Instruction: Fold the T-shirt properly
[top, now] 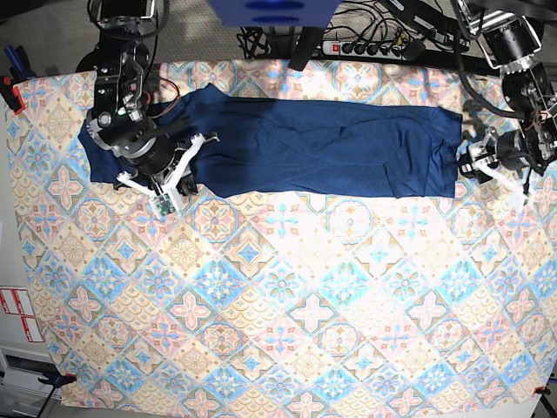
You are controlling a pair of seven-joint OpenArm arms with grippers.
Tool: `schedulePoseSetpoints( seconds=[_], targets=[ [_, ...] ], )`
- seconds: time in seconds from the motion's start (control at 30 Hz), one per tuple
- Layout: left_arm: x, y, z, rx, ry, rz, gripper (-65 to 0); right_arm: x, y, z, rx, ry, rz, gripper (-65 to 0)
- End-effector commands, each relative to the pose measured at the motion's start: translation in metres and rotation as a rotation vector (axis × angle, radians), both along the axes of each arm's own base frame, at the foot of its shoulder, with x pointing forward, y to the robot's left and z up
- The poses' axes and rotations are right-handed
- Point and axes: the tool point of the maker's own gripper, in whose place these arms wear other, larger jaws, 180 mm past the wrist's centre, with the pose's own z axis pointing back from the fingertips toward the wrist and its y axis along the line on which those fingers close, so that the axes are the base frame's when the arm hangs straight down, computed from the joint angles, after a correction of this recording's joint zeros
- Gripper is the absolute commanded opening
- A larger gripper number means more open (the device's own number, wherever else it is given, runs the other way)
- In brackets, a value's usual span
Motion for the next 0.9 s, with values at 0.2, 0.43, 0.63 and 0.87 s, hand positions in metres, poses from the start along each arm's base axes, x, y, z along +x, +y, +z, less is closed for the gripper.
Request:
schedulePoseSetpoints(
  seconds=[0.2, 0.43, 0.63, 0.87],
  targets=[
    [0.009, 0.007, -0.022, 0.094, 0.061, -0.041, -30.2, 0.007, 0.000, 0.011, 0.013, -0.045, -0.003, -64.7],
    [0.006, 0.011, -0.040, 0.072, 0.081, -0.003, -30.2, 0.007, -0.001, 0.011, 0.013, -0.045, -0.004, -64.7],
    [0.008, -0.013, -0.055, 0.051, 0.129, -0.082, -30.2, 0.007, -0.001, 0.011, 0.013, -0.045, -0.004, -64.7],
    [0.006, -0.050, -0.069, -0.014, 0.141, -0.115, -30.2, 0.007, -0.001, 0.011, 0.013, -0.045, -0.004, -64.7]
  ],
)
